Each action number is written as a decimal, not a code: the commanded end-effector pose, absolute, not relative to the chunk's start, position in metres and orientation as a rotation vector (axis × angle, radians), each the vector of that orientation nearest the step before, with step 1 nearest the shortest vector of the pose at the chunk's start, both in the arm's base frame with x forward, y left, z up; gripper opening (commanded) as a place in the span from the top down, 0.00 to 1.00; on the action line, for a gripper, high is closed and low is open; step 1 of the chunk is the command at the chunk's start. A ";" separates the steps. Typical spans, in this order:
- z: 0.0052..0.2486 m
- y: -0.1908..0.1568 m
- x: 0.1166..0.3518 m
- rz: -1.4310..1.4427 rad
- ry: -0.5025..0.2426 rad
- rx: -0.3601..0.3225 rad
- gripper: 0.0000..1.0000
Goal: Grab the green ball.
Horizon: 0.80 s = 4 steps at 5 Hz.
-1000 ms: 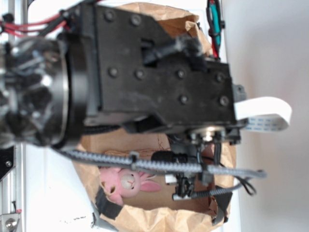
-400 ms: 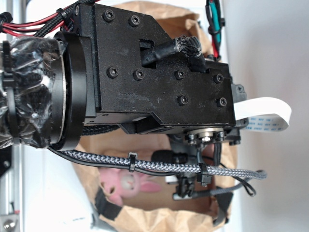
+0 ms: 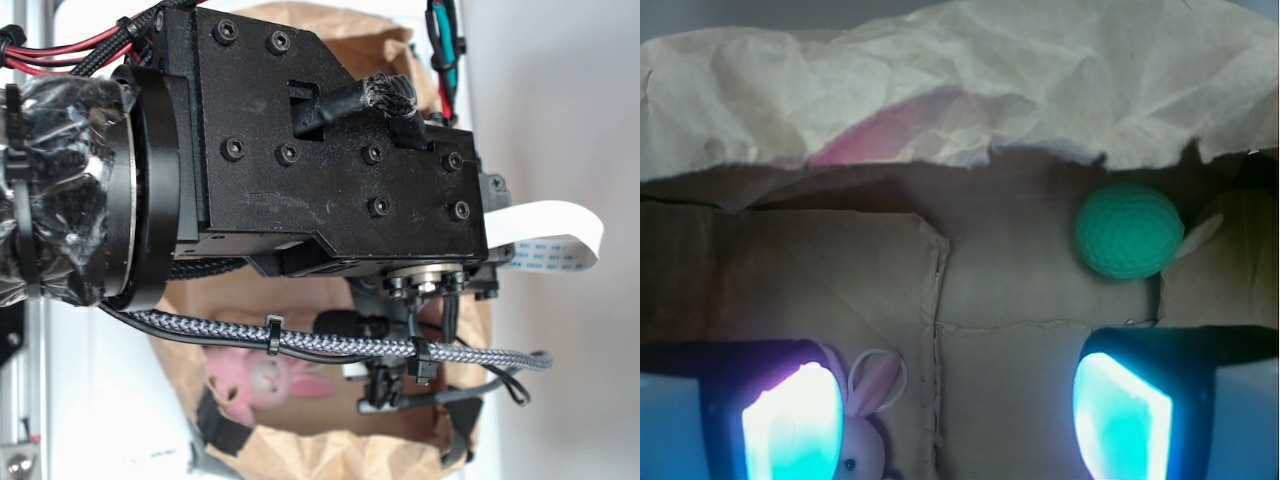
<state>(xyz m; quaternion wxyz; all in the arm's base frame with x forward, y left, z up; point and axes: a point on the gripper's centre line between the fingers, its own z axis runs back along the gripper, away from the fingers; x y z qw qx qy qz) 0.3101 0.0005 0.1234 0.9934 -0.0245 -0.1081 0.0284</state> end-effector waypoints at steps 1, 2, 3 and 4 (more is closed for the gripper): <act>0.121 0.022 0.288 -0.016 -0.240 -0.051 0.00; 0.121 0.031 0.285 -0.025 -0.257 -0.061 0.00; 0.107 0.034 0.294 -0.036 -0.272 -0.053 0.00; 0.091 0.037 0.297 -0.048 -0.289 -0.045 0.00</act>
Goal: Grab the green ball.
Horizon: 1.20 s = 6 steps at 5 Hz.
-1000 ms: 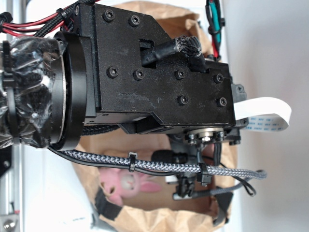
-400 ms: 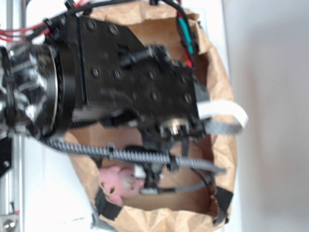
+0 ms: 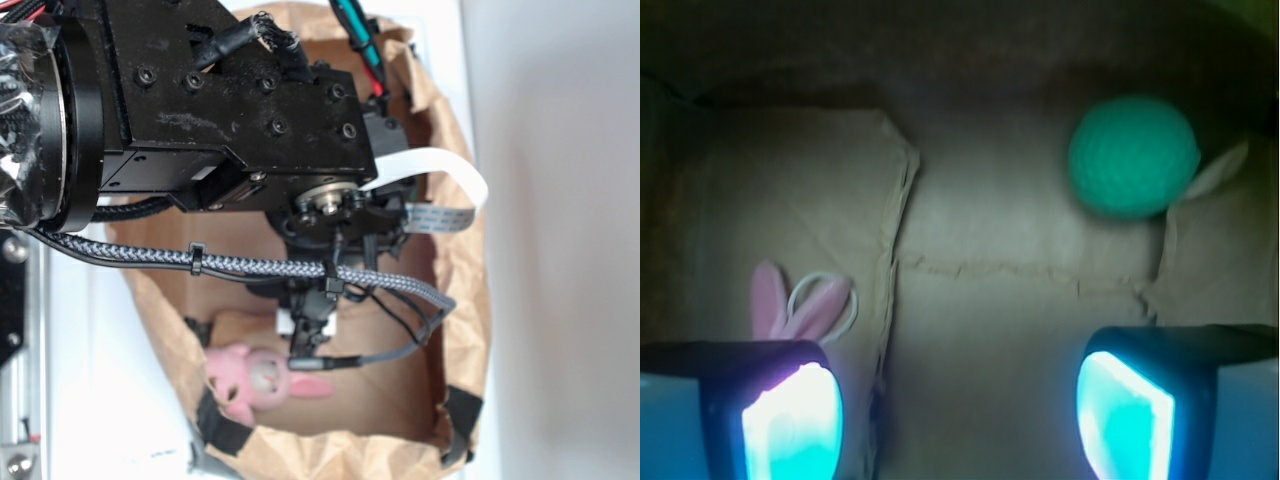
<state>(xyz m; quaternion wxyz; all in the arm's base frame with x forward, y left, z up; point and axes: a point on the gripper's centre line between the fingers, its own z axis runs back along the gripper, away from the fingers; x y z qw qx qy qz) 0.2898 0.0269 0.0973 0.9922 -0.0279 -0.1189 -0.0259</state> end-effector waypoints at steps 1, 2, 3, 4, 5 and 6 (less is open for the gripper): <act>0.072 0.040 0.301 -0.041 -0.297 -0.012 0.00; 0.062 0.042 0.298 -0.050 -0.323 0.013 0.00; 0.064 0.043 0.303 -0.031 -0.335 0.006 0.00; 0.066 0.048 0.316 0.008 -0.345 0.009 0.00; 0.067 0.050 0.321 0.029 -0.354 0.015 0.00; 0.068 0.053 0.326 0.054 -0.372 0.026 0.00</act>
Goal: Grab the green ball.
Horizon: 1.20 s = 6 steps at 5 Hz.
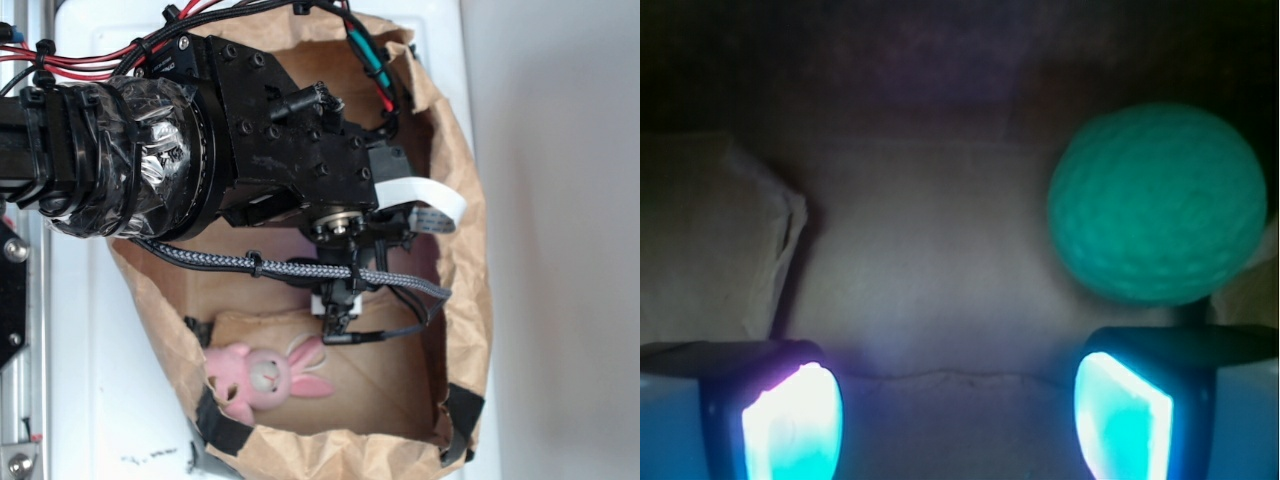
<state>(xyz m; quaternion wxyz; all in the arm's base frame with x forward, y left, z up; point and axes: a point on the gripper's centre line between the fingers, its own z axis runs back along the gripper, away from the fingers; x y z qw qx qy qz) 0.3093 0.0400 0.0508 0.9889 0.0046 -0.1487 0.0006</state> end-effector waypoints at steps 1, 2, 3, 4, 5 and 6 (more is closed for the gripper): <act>0.071 0.055 0.331 0.077 -0.383 0.028 0.00; 0.072 0.058 0.334 0.095 -0.437 0.045 0.00; 0.070 0.058 0.337 0.115 -0.482 0.071 0.00; 0.067 0.058 0.339 0.126 -0.516 0.095 0.00; 0.065 0.058 0.343 0.144 -0.525 0.115 0.00; 0.062 0.059 0.346 0.157 -0.536 0.135 0.00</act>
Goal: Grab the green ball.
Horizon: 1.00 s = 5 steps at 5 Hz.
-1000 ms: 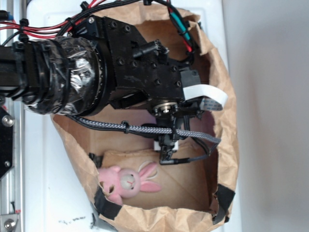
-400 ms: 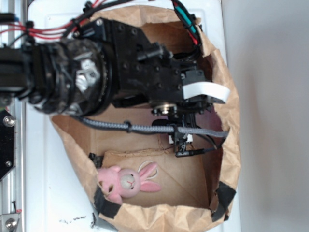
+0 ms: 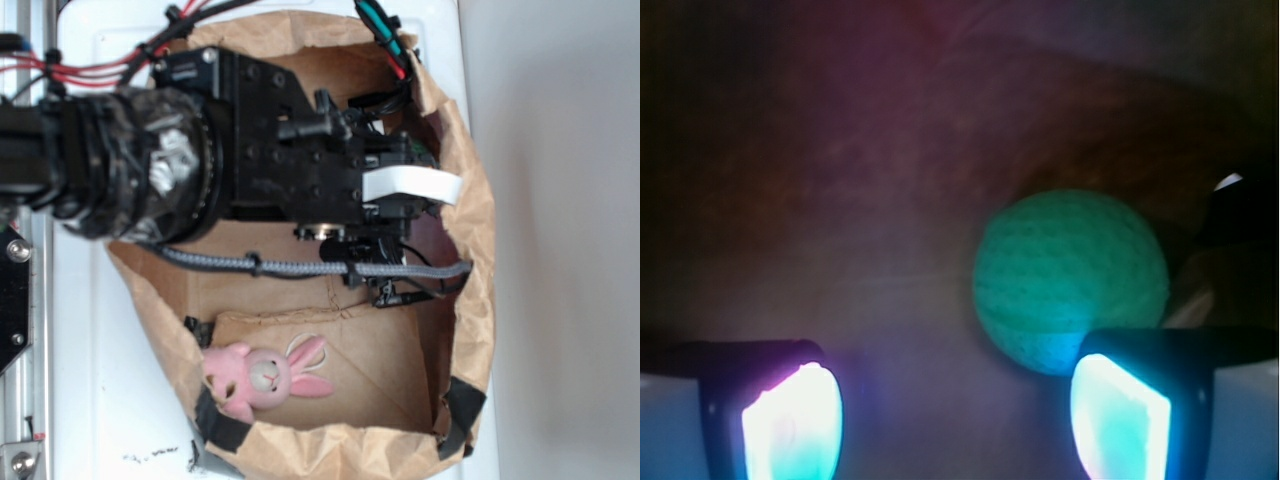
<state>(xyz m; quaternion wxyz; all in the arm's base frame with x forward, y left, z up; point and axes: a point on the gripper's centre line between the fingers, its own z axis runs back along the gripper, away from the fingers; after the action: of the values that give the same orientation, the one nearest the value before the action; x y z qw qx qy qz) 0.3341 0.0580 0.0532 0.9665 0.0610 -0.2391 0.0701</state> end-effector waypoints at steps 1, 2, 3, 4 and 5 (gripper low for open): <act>0.059 0.060 0.348 0.170 -0.550 0.152 0.00; 0.059 0.060 0.351 0.179 -0.557 0.159 0.00; 0.059 0.063 0.356 0.199 -0.568 0.169 0.00; 0.056 0.067 0.365 0.231 -0.590 0.203 0.00; 0.051 0.070 0.372 0.252 -0.604 0.242 0.00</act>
<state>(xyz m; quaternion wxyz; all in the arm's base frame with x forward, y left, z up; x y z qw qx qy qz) 0.3581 0.0714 0.0421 0.9432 0.1215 -0.2789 0.1334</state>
